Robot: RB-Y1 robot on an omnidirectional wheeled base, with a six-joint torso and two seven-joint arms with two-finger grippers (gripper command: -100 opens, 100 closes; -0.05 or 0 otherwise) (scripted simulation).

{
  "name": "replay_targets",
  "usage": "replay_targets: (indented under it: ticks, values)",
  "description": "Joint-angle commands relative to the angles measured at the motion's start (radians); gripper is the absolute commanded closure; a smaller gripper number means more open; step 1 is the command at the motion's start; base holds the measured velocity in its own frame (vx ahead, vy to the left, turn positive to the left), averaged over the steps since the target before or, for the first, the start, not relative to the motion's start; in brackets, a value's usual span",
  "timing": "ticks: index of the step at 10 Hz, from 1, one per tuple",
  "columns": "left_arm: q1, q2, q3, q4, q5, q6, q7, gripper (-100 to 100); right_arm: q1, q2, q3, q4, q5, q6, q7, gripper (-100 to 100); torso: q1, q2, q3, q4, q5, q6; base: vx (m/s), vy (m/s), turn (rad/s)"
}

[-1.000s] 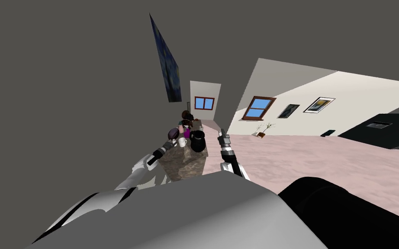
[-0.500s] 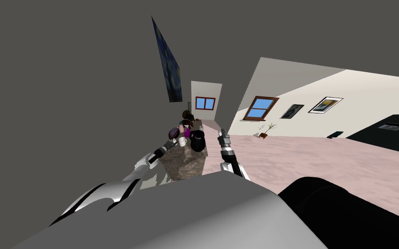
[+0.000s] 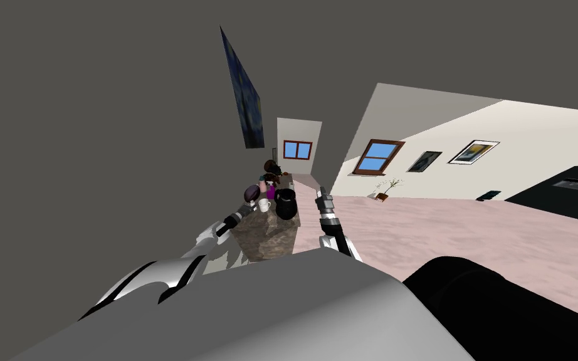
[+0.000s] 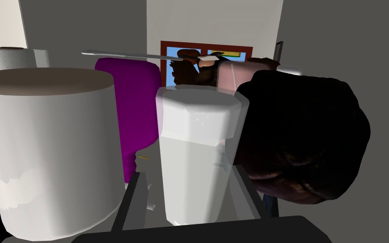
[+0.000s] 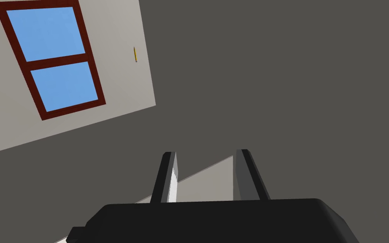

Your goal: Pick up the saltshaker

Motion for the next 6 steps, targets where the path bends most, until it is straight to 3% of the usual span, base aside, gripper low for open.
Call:
replay_targets:
  ticks: [1,4,5,6]
  values:
    - [0.0,0.0,0.0,0.0,0.0,0.0,0.0,100,0.0,0.0,0.0,0.0,0.0,0.0,0.0,0,0.0,0.0,0.0,0.0,0.0,0.0,0.0,0.0,0.0]
    - [0.0,0.0,0.0,0.0,0.0,0.0,-0.001,100,0.0,0.0,0.0,0.0,0.0,0.0,0.0,0,0.0,0.0,0.0,0.0,0.0,0.0,0.0,0.0,0.0]
    - [0.0,0.0,0.0,0.0,0.0,0.0,-0.001,0,0.0,0.0,0.0,0.0,0.0,0.0,0.0,0,0.0,0.0,0.0,0.0,0.0,0.0,0.0,0.0,0.0]
    - [0.05,0.006,-0.017,-0.05,0.02,0.035,-0.002,100,0.0,0.0,0.0,0.0,0.0,0.0,0.0,0,0.0,0.0,0.0,0.0,0.0,0.0,0.026,0.027,-0.101]
